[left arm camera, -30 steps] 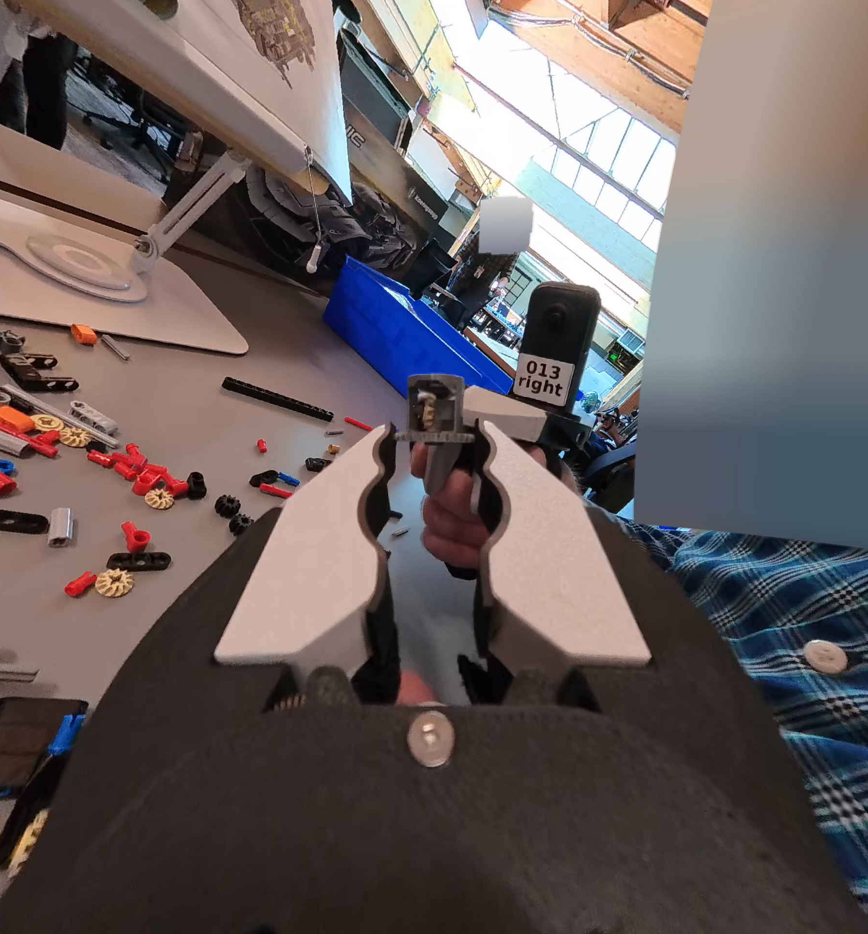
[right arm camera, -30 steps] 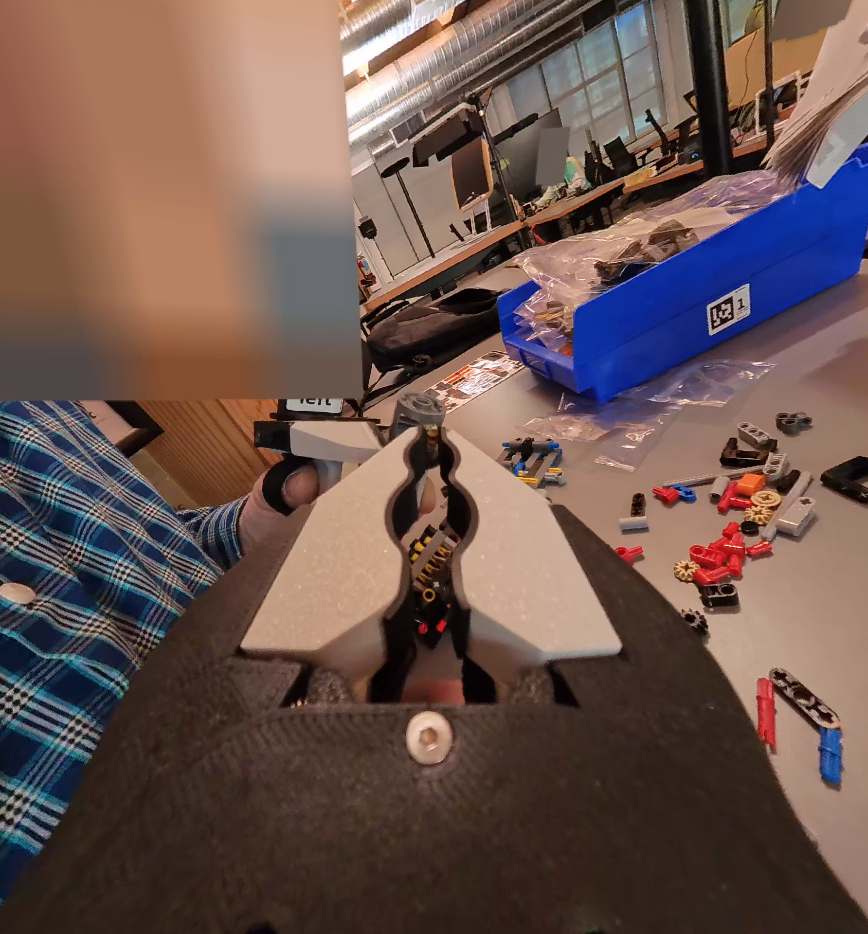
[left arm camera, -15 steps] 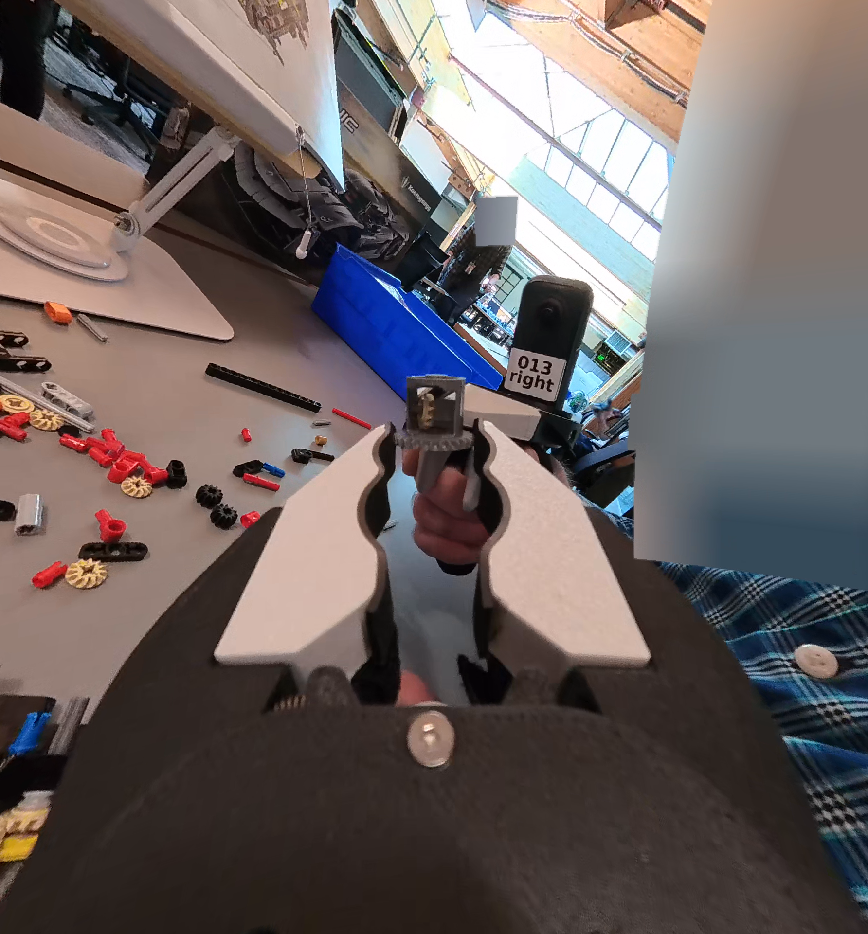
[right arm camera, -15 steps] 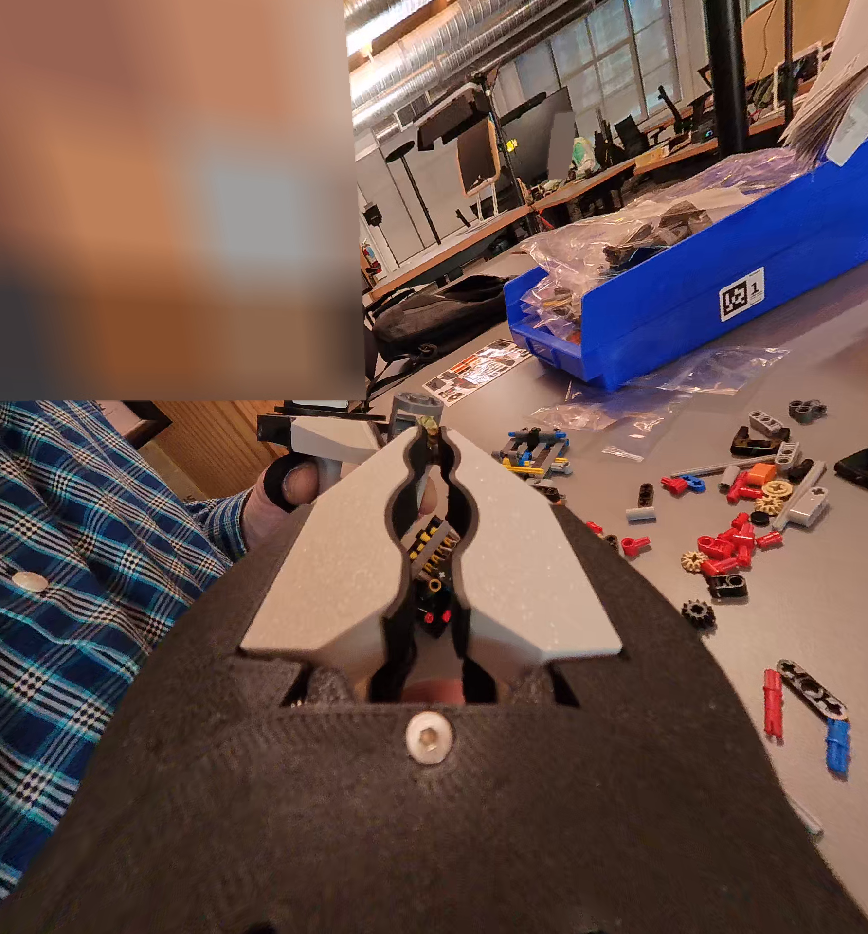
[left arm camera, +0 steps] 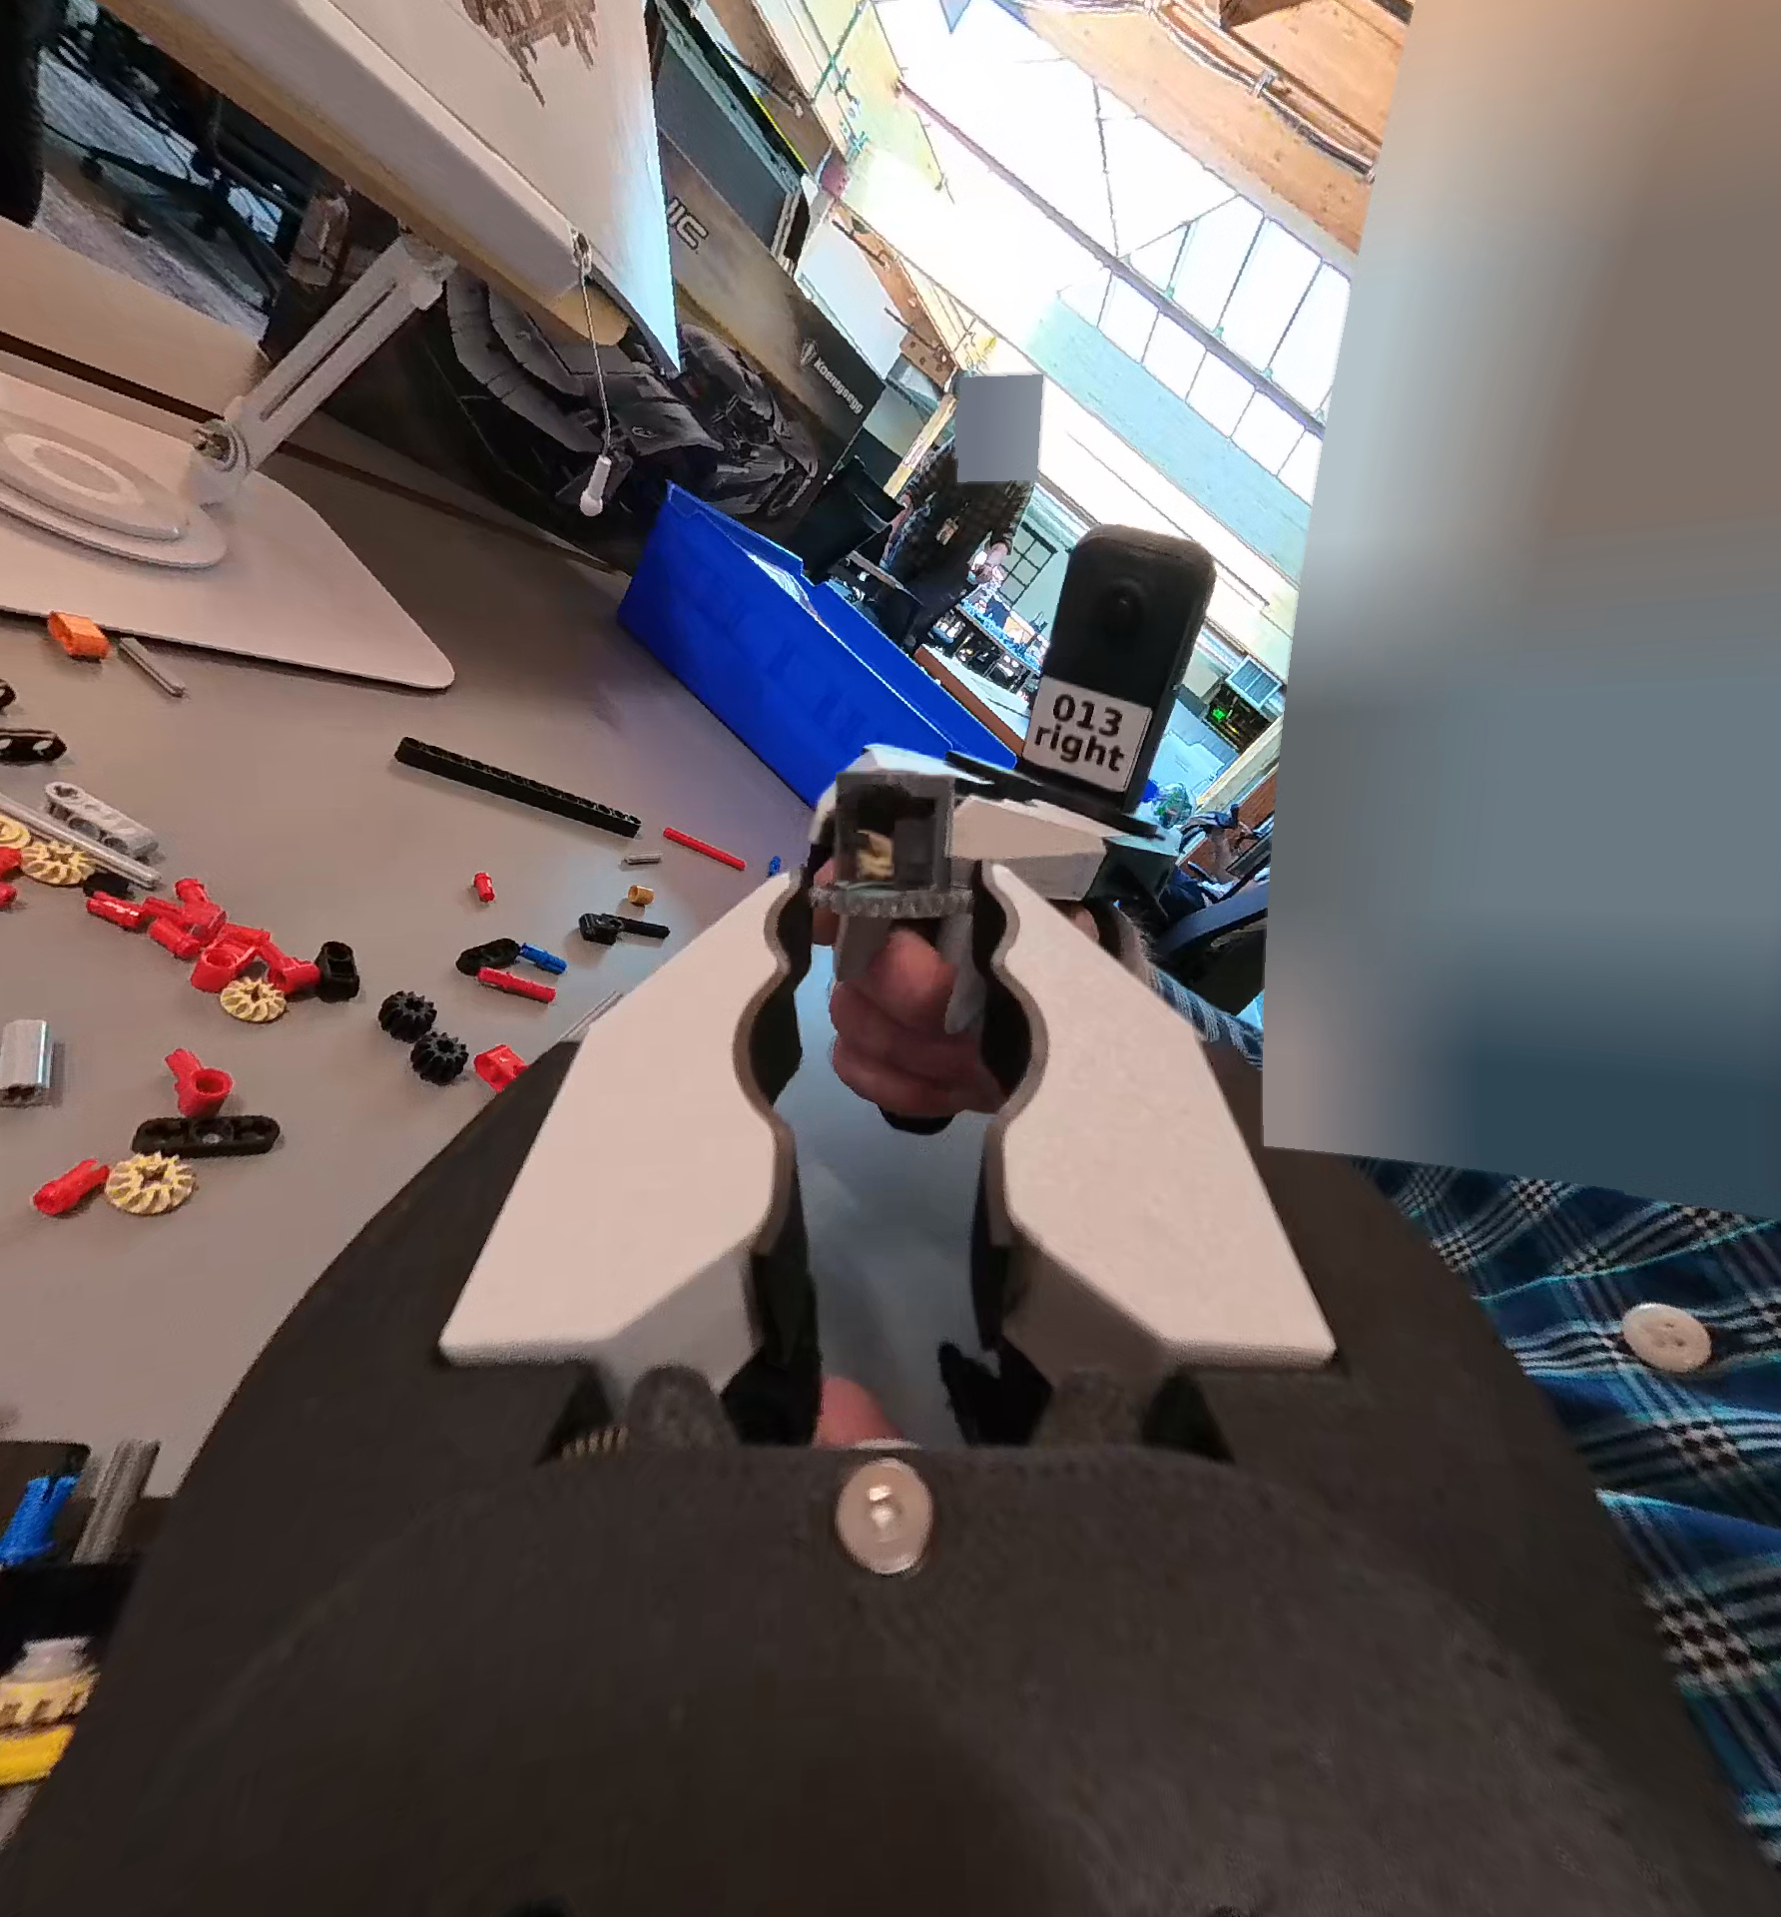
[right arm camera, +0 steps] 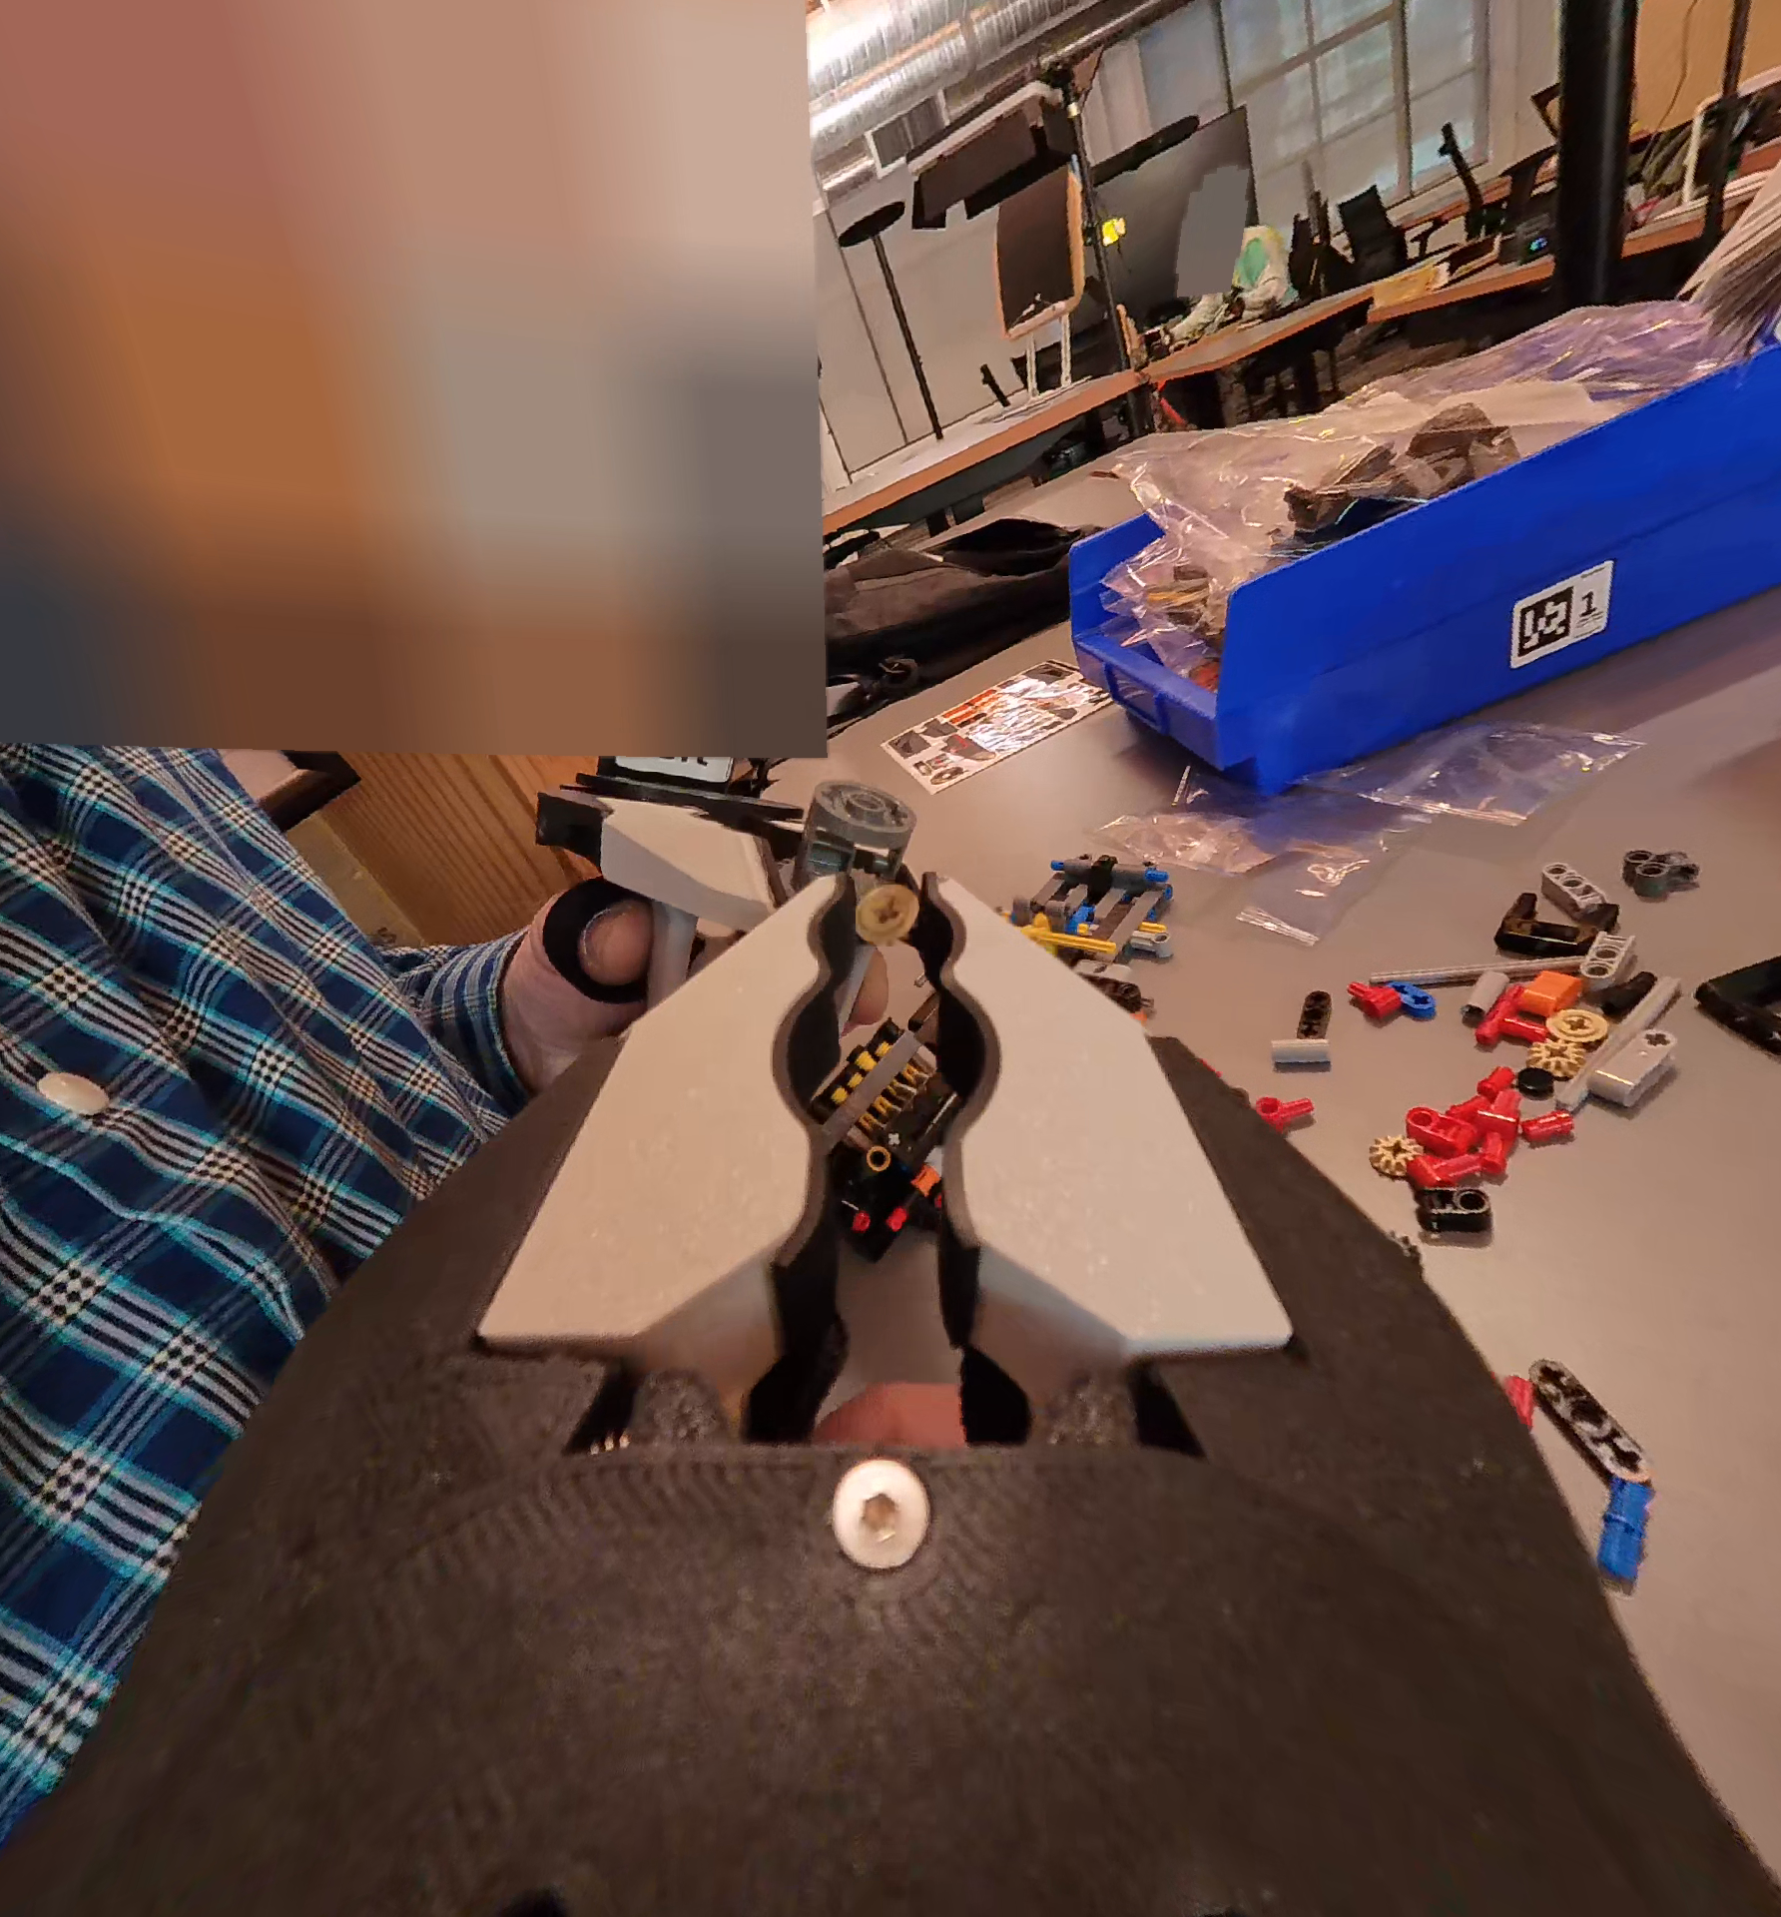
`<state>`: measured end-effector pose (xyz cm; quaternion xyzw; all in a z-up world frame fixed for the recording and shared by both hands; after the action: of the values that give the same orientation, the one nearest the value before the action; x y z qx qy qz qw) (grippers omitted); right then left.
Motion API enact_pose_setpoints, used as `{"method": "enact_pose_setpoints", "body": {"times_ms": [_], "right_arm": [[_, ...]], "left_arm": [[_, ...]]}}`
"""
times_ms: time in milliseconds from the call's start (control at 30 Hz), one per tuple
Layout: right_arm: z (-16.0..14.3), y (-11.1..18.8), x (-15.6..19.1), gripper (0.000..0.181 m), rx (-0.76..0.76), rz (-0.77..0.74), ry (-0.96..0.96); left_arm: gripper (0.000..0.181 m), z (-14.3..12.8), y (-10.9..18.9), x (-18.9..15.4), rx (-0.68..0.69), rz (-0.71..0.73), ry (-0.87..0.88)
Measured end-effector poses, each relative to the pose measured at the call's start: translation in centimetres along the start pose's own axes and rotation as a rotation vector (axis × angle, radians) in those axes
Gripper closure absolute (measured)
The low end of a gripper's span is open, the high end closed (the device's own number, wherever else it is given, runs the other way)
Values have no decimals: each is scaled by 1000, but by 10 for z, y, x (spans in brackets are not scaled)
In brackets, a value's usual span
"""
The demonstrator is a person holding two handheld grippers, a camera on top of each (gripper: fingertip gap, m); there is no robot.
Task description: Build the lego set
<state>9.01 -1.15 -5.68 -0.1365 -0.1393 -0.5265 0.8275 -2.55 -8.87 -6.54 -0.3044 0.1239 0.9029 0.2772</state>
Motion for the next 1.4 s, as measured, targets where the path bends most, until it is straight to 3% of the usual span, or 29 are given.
{"method": "enact_pose_setpoints", "body": {"times_ms": [667, 1000, 1267, 1400], "right_arm": [[-2, 17, -10, 181, 4, -22, -58], [9, 23, -1, 181, -101, -37, -57], [14, 25, 14, 181, -96, -96, 55], [11, 32, 16, 181, -87, -122, 59]], "left_arm": [[153, 0, -7, 7, 10, -28, 116], [153, -3, -19, -6, -9, -130, 319], [153, -13, -26, -11, -51, -252, 566], [153, -17, -29, -12, -53, -255, 601]]}}
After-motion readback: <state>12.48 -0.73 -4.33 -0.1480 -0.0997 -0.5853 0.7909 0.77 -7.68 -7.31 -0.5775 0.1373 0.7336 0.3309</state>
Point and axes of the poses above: each gripper's, where its closed fingertips meet, y back along the fingers, z out of its top, x = y × z across the jaws, the point moved 8 cm from there along y, back along the fingers, and after that the axes turned 11 degrees about z, right-handed, at the moved point
